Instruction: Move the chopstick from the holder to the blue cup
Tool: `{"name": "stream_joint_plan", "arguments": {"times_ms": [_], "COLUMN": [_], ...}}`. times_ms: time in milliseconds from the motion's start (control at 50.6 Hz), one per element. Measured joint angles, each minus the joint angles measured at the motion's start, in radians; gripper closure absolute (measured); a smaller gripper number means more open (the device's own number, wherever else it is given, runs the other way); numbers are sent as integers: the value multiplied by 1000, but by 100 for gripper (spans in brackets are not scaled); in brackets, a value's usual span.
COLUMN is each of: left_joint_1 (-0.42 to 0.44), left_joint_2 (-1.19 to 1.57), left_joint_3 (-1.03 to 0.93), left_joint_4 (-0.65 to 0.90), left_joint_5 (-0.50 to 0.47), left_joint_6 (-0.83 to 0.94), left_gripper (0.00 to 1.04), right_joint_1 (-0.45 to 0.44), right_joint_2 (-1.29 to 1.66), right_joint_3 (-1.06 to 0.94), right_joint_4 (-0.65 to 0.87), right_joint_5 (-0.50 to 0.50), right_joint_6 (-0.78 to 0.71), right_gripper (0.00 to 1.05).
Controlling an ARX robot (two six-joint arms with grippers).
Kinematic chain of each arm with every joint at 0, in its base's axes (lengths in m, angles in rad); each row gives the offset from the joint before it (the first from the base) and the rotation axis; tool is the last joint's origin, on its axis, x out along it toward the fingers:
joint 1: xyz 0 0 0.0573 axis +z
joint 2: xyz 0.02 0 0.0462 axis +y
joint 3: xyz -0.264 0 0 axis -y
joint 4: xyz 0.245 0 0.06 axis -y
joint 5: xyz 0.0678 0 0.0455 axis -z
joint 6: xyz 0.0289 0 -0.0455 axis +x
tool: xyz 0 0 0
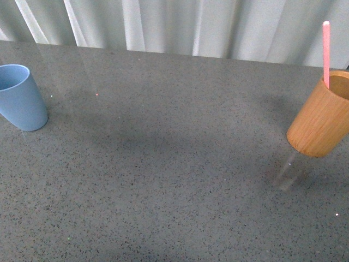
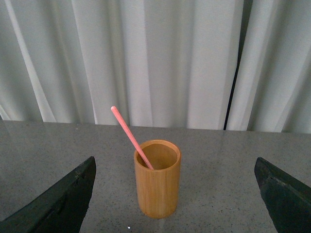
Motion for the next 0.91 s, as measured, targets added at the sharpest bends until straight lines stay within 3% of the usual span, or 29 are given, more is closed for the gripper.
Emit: {"name": "stream_joint_plan", "arguments": {"times_ms": [376, 910], "left_joint_1": [-48, -50], "left_joint_2": [181, 315], "left_joint_3": [171, 264], "left_joint_4": [-75, -100], "left_joint_5": [-45, -79], "left_joint_6": [2, -7], "left_gripper": [7, 7], "right_joint_1": [0, 0], "right_joint_2": [0, 0], "right_joint_3": [0, 0], "right_joint_4": [0, 0], "right_joint_5": [0, 0], "right_joint_6": [0, 0], "right_gripper": [10, 10]}}
